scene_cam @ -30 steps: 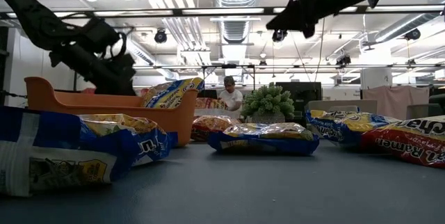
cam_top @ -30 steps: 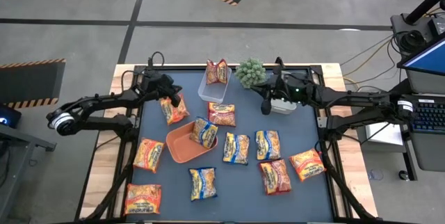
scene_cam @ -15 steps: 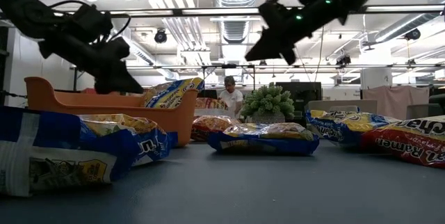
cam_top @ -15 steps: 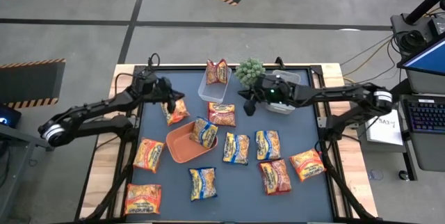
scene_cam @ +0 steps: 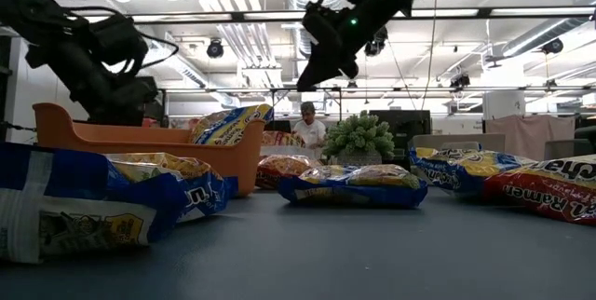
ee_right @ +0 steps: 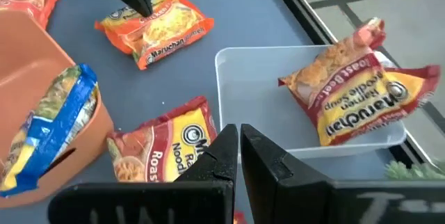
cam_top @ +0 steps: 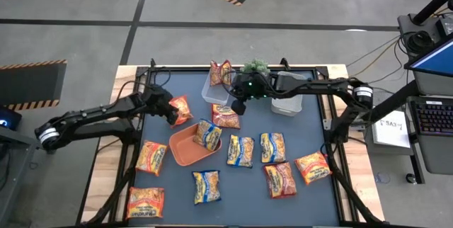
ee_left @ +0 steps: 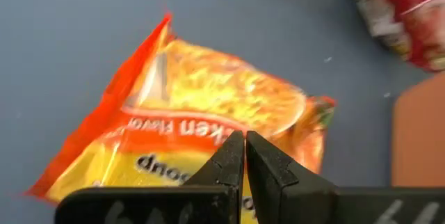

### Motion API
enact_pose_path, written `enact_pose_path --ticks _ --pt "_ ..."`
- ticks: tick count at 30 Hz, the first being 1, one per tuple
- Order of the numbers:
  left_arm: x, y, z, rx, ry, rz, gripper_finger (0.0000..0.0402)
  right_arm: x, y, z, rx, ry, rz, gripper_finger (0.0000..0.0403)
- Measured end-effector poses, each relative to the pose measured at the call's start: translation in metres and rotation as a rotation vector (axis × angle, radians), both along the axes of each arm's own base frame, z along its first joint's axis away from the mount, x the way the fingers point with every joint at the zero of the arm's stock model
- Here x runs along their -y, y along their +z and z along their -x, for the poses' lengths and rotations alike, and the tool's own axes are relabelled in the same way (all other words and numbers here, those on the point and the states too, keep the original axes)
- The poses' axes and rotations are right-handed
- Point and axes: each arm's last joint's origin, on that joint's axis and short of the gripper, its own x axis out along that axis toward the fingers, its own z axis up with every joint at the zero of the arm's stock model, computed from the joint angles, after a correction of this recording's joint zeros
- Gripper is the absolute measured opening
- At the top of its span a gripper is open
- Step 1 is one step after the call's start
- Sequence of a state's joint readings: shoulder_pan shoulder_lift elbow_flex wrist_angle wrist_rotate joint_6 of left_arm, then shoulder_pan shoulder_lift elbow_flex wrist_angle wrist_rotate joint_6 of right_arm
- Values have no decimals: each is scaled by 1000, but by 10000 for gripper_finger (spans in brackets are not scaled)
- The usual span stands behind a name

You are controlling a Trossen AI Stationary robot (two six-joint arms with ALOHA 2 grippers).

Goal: Sort Maruchan noodles
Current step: Put the orange noodle pack into the gray bin

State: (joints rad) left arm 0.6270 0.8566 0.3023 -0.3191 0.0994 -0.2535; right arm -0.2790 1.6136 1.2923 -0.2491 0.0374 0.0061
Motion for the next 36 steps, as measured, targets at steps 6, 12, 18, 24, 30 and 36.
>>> enact_pose_path --ticks 6,12,18,24,30,36 --pt "-5 -10 -6 -55 34 23 0 -1 -6 -2 -40 8 -17 9" --pt "-16 -13 -14 -43 140 -88 0 -9 -10 -3 -65 20 -43 9" --pt "-20 1 -19 -21 132 -131 0 -21 -13 -1 -119 38 -67 9" --pt "-13 10 -16 37 111 -19 0 -27 -18 6 -216 29 -109 9" --pt "-7 13 -10 54 125 50 0 -27 -20 9 -241 43 -95 9" --pt "-8 16 -9 74 195 29 13 -27 -21 9 -247 71 -66 9"
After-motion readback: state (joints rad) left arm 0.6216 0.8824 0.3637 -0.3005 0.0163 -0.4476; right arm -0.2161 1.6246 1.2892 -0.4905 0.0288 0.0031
